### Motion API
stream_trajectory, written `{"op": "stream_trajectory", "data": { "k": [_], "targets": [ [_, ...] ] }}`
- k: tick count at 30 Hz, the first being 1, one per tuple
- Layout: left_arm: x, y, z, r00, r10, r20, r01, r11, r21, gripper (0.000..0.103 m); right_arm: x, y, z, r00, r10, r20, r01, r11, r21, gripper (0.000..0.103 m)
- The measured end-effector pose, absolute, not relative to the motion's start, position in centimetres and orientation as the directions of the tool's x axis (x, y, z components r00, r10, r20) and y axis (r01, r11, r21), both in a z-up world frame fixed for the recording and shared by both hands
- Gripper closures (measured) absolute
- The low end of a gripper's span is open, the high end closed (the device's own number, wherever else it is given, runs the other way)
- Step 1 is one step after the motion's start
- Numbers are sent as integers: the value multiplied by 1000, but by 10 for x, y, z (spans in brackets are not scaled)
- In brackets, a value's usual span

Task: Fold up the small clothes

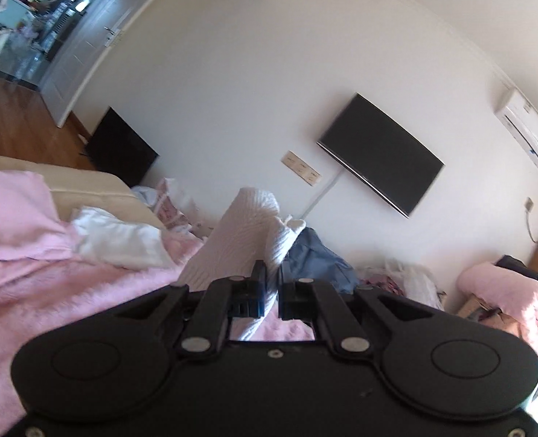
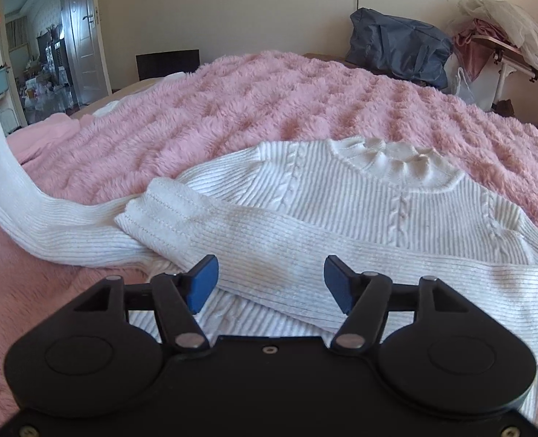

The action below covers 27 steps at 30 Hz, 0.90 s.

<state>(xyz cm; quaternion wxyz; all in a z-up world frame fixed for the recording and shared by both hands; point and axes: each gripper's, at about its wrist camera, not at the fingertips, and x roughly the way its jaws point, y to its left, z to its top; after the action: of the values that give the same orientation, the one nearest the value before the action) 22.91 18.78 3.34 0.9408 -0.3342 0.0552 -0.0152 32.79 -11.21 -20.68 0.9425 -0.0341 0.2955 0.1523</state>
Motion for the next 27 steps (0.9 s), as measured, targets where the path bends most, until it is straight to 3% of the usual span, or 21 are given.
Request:
{"op": "stream_trajectory", "data": {
  "k": [13,27],
  "targets": [
    [297,-7,-40,880,-413,-235,169,735,-656,100,295,-257,-186,846,112,-522,-117,993,24,37],
    [315,-160,-144,720,-533,-444,195,770,-608,100,274,-349,-195,853,27,-521,9,998,66,37]
  ]
}}
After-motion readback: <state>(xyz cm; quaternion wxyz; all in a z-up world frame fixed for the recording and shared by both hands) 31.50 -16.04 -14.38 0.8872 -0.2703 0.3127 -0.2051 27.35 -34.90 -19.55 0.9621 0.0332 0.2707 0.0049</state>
